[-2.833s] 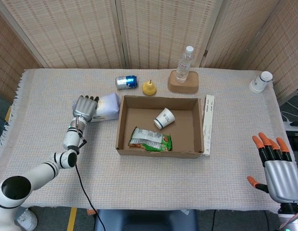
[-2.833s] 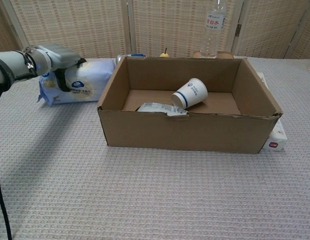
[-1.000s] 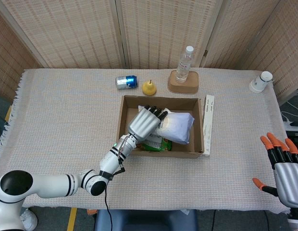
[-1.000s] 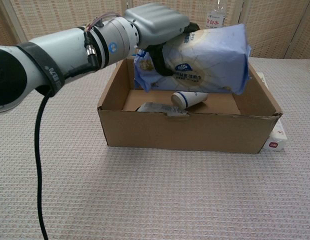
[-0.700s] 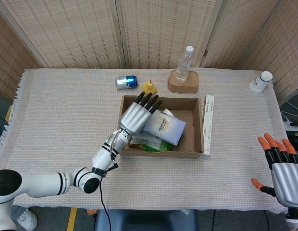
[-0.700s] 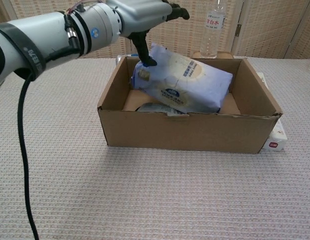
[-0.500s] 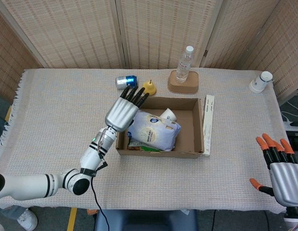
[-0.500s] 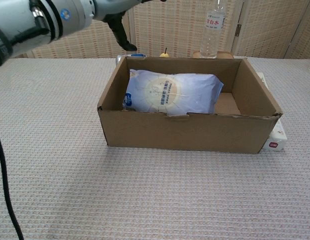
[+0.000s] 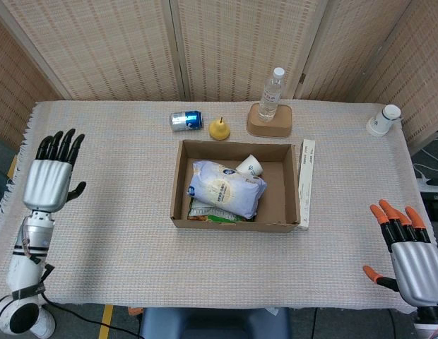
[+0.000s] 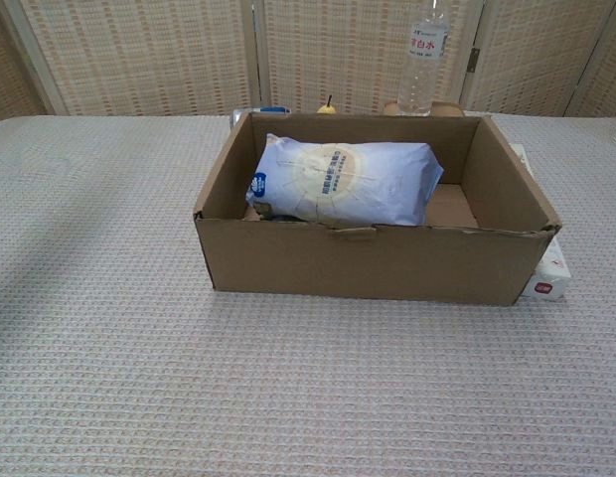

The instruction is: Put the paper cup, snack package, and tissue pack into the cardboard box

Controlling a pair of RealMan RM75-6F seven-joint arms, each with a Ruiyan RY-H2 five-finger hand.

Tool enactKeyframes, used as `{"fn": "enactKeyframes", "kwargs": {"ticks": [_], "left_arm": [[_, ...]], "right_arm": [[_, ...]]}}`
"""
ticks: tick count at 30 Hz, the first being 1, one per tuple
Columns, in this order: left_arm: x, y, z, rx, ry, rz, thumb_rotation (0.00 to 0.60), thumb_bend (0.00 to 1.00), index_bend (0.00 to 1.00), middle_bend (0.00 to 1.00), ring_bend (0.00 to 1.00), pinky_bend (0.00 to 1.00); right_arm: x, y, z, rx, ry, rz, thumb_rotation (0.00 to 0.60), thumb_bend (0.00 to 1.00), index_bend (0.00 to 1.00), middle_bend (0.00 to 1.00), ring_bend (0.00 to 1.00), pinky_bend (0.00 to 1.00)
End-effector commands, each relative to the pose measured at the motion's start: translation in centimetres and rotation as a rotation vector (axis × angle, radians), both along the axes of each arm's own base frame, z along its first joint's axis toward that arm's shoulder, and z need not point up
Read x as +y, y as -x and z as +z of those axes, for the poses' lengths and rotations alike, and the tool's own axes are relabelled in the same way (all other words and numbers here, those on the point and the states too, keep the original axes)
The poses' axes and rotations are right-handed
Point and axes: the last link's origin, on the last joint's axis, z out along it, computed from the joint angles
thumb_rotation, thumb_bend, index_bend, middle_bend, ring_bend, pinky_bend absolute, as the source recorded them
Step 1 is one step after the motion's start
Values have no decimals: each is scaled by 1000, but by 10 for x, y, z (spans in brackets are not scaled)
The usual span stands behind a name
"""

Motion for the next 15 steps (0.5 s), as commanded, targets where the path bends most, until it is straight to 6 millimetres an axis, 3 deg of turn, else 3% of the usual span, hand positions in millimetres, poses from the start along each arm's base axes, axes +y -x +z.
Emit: {"fn": "enactKeyframes", "kwargs": {"ticks": [1, 6, 15], "left_arm": [[-52, 51, 10, -2, -16, 59, 600, 215, 0, 0, 0, 113], [-84, 78, -1, -55, -2, 121, 600, 216, 0, 0, 0, 105], [-117, 91, -3, -70, 189, 98, 600, 215, 0, 0, 0, 101]], "right_arm": [[0, 0, -1, 0, -2, 1, 600, 0, 16, 0, 0, 0], [0, 0, -2, -2, -10, 2, 600, 0, 16, 0, 0, 0], [5, -4, -5, -4, -29, 15, 600, 0, 16, 0, 0, 0]]}}
